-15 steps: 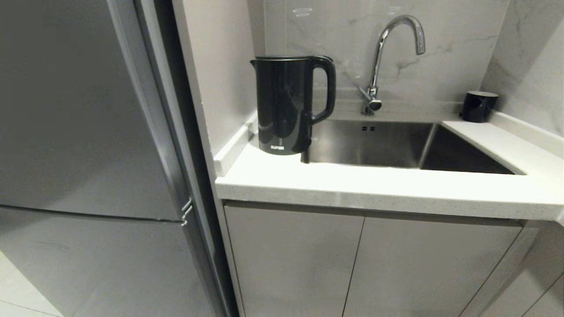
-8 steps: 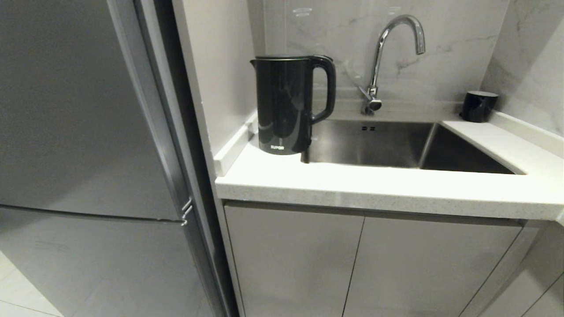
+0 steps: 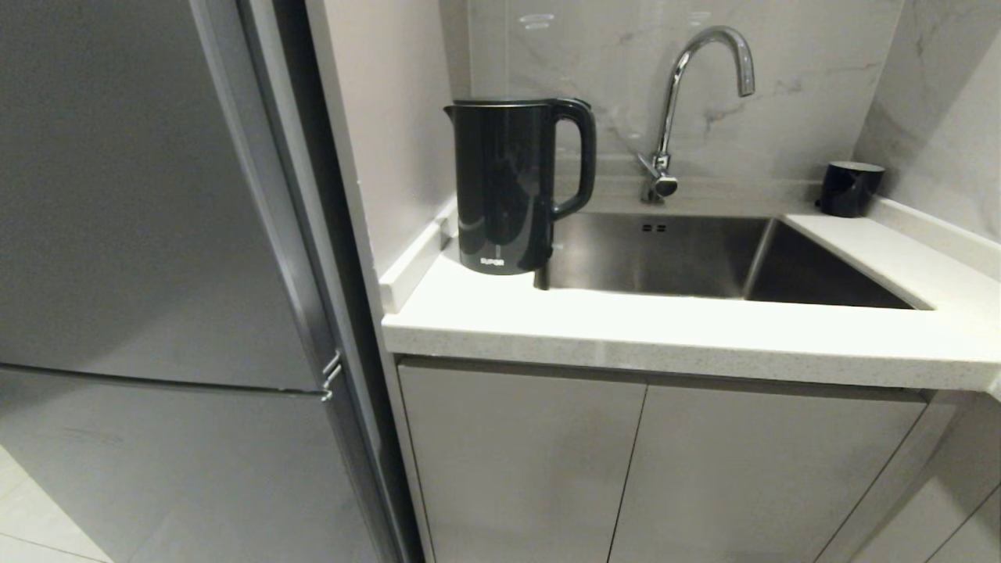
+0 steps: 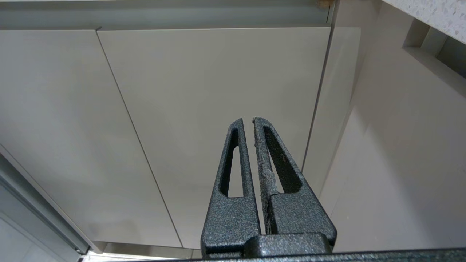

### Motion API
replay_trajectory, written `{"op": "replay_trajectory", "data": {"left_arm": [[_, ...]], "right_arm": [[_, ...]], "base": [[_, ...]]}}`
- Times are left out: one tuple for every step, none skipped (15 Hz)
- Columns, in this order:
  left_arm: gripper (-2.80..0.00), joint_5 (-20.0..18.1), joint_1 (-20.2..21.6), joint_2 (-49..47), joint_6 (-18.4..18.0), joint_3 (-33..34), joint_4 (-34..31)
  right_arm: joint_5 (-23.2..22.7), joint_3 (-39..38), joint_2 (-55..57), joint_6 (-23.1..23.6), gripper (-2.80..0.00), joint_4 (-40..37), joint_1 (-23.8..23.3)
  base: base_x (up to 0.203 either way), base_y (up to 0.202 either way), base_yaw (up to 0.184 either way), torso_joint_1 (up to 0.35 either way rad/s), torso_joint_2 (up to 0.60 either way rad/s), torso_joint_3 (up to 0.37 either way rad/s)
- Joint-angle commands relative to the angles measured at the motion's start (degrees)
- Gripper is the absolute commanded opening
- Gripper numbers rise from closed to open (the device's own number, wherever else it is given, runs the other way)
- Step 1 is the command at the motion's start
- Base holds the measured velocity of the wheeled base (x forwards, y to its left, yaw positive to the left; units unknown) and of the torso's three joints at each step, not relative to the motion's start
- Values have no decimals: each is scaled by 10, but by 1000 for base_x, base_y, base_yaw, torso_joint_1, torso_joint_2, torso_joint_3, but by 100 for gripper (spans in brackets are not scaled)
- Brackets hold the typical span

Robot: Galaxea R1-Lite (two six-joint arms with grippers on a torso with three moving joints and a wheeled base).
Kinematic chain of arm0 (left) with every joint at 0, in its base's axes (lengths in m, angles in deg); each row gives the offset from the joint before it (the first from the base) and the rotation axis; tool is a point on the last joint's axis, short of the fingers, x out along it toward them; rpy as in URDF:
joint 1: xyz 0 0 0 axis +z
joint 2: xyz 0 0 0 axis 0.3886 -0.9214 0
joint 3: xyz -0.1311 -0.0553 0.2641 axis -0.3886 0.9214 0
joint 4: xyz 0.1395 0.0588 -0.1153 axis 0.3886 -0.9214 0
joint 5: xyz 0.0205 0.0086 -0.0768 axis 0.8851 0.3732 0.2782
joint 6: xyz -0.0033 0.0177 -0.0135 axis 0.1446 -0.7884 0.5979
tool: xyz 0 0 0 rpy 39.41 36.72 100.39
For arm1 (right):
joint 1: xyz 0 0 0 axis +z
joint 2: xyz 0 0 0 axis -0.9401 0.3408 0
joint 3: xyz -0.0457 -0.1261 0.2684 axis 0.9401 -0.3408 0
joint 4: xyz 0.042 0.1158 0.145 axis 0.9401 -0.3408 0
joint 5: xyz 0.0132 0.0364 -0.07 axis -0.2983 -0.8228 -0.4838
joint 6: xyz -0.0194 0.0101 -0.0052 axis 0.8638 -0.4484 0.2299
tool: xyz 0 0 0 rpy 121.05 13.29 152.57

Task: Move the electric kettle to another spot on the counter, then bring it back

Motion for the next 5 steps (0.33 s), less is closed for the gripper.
{"op": "replay_trajectory", "data": {"left_arm": [[-280,0,0,-1,0,0,0],[-280,0,0,-1,0,0,0],[-280,0,0,-1,0,0,0],[-280,0,0,-1,0,0,0],[-280,0,0,-1,0,0,0]], "right_arm": [[0,0,0,0,-280,0,0],[0,0,0,0,-280,0,0],[0,0,1,0,-280,0,0],[0,0,0,0,-280,0,0],[0,0,1,0,-280,0,0]], "base": [[0,0,0,0,0,0],[0,0,0,0,0,0],[0,0,0,0,0,0],[0,0,0,0,0,0],[0,0,0,0,0,0]]}}
